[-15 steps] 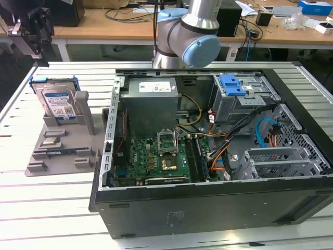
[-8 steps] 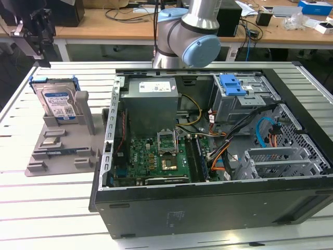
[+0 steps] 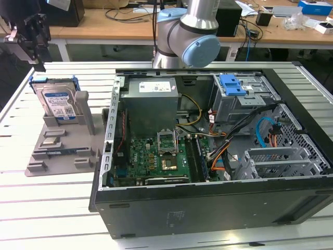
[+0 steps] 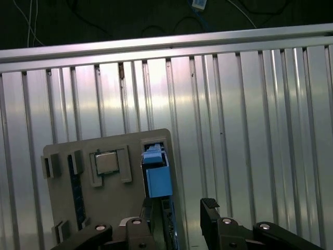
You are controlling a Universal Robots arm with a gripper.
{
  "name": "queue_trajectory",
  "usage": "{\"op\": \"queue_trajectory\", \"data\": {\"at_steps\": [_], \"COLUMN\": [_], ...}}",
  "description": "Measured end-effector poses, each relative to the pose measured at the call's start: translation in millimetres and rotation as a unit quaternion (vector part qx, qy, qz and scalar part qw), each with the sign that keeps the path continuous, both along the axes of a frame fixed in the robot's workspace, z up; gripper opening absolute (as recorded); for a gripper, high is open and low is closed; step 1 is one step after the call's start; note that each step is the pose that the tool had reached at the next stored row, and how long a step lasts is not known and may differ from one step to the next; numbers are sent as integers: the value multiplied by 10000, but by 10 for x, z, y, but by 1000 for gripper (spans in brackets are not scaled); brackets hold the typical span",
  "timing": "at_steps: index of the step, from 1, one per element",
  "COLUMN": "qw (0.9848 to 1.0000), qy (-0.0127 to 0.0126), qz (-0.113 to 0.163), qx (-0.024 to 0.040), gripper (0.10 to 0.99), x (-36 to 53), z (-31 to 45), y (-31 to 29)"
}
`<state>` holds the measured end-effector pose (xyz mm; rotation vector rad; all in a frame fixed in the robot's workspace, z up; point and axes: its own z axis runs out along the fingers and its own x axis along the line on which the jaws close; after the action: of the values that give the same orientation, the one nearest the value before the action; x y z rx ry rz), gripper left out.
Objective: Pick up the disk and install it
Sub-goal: 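Pick up the disk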
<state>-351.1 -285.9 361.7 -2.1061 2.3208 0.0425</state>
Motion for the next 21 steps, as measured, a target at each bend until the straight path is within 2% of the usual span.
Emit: {"op": "queue_trajectory", "data": {"at_steps": [13, 21], "qw": [10000, 10000], "qy": [1, 1], "qz": [0, 0], "qx": [0, 0], "gripper": [482, 482], "x": [-34, -40], "z": [-39, -99], "y": [-5, -9]}}
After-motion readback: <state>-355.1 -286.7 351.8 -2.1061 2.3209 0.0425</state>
